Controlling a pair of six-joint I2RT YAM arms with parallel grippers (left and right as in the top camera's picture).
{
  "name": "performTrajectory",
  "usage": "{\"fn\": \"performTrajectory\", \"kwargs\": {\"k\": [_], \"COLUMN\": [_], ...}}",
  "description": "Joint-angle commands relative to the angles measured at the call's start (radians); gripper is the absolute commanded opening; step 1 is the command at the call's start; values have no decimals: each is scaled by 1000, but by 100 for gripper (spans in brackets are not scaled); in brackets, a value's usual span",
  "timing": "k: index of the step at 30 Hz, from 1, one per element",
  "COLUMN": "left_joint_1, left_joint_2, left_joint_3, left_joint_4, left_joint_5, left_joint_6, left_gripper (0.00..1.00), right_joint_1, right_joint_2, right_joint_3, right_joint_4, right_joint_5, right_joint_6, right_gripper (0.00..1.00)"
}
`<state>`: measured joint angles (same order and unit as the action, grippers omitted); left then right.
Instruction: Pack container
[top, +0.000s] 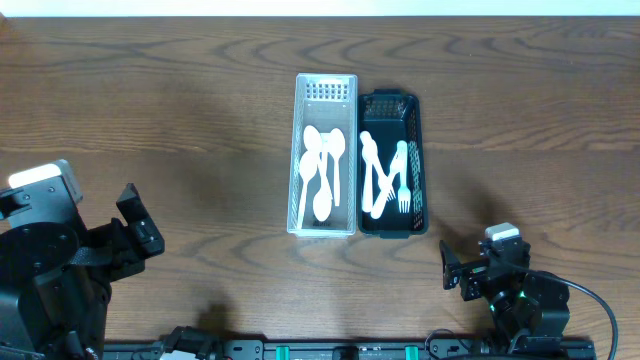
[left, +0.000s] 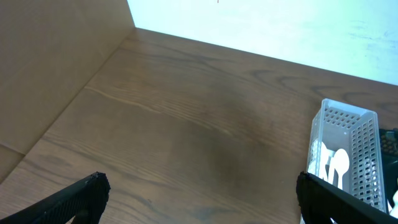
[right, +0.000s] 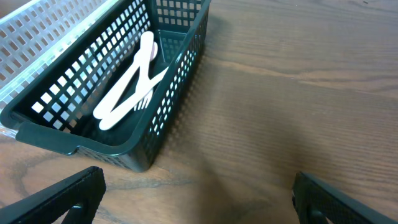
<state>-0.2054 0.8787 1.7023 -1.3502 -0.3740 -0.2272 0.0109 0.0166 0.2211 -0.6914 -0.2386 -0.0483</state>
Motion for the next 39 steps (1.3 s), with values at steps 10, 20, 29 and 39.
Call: {"fn": "performTrajectory", "kwargs": {"k": [10, 20, 29, 39], "left_joint_1": [5, 5, 48, 105], "left_joint_2": [1, -10, -165, -461], "left_joint_3": [3, -3, -214, -732], "left_joint_4": [-3, -3, 135, 581], "left_joint_5": [-61, -61, -61, -61], "left_joint_6": [101, 100, 100, 100], "left_gripper": [98, 98, 98, 98], "right_joint_1": [10, 10, 10, 10], "right_joint_2": [-11, -11, -11, -11], "right_joint_3": [-6, -6, -6, -6], "right_joint_4": [-1, -1, -1, -1], "right_joint_5": [-1, -1, -1, -1], "right_joint_6": [-13, -13, -13, -13], "right_gripper": [99, 99, 99, 99]}}
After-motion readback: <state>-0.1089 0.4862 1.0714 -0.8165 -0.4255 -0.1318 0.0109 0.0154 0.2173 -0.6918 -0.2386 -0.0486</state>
